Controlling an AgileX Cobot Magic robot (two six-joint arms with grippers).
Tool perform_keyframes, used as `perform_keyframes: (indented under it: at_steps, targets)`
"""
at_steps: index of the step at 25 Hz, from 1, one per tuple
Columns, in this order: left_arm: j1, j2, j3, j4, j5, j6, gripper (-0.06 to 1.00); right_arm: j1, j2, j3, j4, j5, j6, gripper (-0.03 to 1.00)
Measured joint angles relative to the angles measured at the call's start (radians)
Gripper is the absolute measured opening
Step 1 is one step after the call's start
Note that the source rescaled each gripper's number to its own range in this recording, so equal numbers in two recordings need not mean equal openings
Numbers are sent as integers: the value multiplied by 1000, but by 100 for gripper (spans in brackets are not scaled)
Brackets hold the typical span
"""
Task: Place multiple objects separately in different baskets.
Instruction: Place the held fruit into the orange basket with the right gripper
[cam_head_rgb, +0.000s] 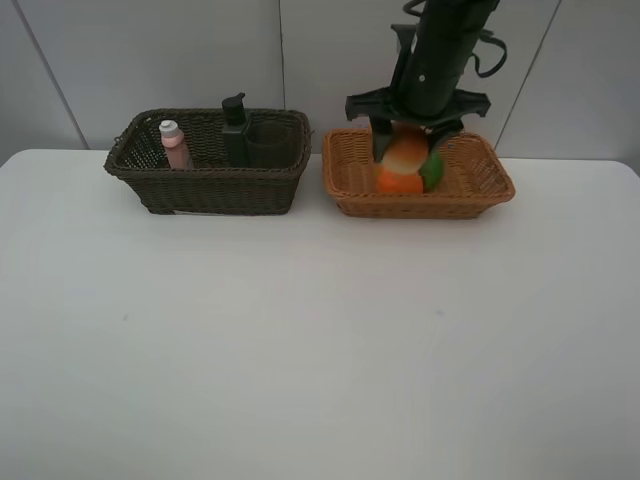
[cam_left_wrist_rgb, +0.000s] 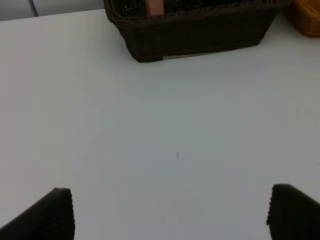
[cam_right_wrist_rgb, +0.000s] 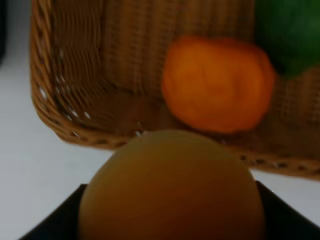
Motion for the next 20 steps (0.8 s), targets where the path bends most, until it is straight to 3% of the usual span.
perform_keyframes:
  at_steps: [3,10,14,20]
  targets:
    - [0,0,0,0,0,0,100,0,28,-63,0,-52,0,0]
    - [0,0,0,0,0,0,100,0,102,-92,-29,-359,0,0]
    - [0,0,0,0,0,0,100,0,149,-92,-46,-419,0,0]
    - [0,0,0,0,0,0,100,0,208,-92,-47,-430,0,0]
